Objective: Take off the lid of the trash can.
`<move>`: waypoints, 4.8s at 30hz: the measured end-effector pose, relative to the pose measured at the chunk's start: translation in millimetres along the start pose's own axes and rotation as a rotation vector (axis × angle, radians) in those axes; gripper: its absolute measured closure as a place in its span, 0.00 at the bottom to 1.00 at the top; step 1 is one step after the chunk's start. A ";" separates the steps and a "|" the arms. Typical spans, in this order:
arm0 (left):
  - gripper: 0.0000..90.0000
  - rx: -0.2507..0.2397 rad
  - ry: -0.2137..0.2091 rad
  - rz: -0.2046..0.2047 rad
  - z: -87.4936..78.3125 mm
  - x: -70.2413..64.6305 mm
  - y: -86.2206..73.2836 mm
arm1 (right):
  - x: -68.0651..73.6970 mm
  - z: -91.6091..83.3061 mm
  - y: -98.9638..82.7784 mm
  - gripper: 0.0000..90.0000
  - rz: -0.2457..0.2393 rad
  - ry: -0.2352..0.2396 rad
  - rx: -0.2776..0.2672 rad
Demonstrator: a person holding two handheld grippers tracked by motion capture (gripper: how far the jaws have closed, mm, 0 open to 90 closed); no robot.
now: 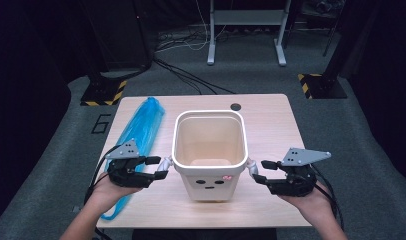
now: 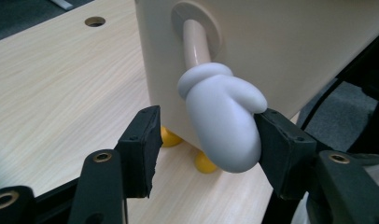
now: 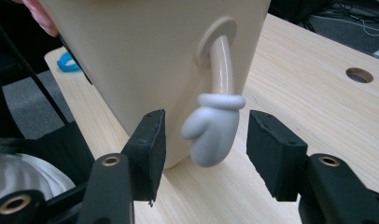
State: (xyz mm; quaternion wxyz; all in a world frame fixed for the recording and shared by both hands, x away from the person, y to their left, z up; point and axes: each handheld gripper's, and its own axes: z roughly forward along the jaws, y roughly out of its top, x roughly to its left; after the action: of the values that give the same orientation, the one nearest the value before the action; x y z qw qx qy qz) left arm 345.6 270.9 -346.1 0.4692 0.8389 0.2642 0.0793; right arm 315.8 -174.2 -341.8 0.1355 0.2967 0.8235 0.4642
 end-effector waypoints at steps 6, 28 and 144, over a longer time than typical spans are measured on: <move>0.56 -0.063 -0.056 -0.036 -11.4 1.7 0.8 | 1.2 -8.3 7.0 0.52 -0.015 -0.002 -0.025; 0.55 -0.084 -0.081 0.099 -23.4 13.0 58.1 | -3.8 -29.6 46.9 0.58 -0.149 0.163 -0.076; 0.84 -0.004 -0.025 0.120 51.5 46.3 145.9 | 48.0 25.9 116.1 0.88 -0.324 0.433 0.049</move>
State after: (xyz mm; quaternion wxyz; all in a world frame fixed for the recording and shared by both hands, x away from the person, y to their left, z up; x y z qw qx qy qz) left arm 458.3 195.2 -258.6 0.4684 0.8533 0.2075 0.0972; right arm 333.1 -81.4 -255.0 0.0216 0.0579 0.8810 0.4691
